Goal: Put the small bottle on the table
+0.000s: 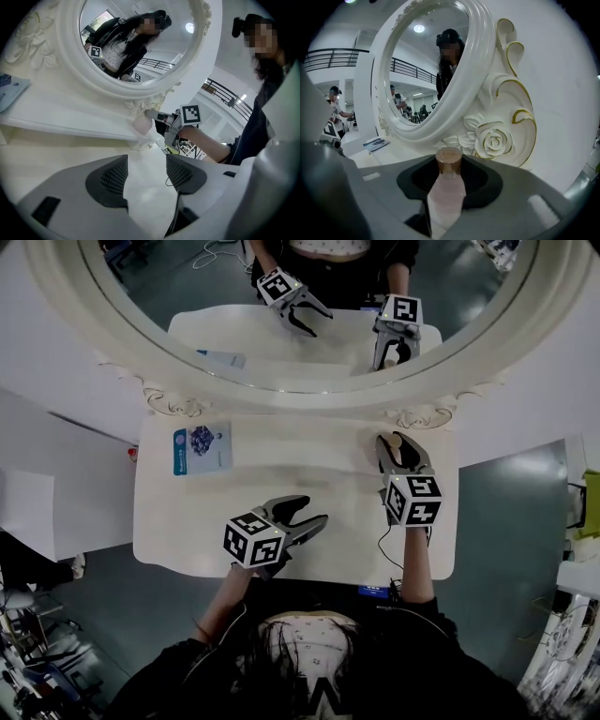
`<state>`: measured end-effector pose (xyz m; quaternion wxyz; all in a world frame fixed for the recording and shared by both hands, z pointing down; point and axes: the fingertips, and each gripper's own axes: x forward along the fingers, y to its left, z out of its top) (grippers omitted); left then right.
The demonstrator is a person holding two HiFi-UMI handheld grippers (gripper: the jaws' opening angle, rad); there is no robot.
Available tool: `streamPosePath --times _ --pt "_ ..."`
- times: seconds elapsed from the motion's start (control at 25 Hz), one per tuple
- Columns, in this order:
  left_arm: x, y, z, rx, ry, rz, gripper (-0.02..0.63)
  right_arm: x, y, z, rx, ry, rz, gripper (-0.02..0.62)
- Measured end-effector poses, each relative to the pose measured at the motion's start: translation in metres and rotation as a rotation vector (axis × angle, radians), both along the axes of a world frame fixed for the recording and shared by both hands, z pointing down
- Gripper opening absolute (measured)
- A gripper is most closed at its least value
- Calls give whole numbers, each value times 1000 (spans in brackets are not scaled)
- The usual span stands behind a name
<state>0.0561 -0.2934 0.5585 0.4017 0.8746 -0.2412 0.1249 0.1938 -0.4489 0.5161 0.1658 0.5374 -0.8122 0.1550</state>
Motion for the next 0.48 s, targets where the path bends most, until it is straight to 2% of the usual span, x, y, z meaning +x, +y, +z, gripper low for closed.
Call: streamPosePath --times 0.24,0.48 --pt "-12 10 0 -4 -5 1 256 -3 3 4 1 61 10 172" --pt "-27 12 5 -13 -3 -18 256 10 15 -1 12 76 91 189"
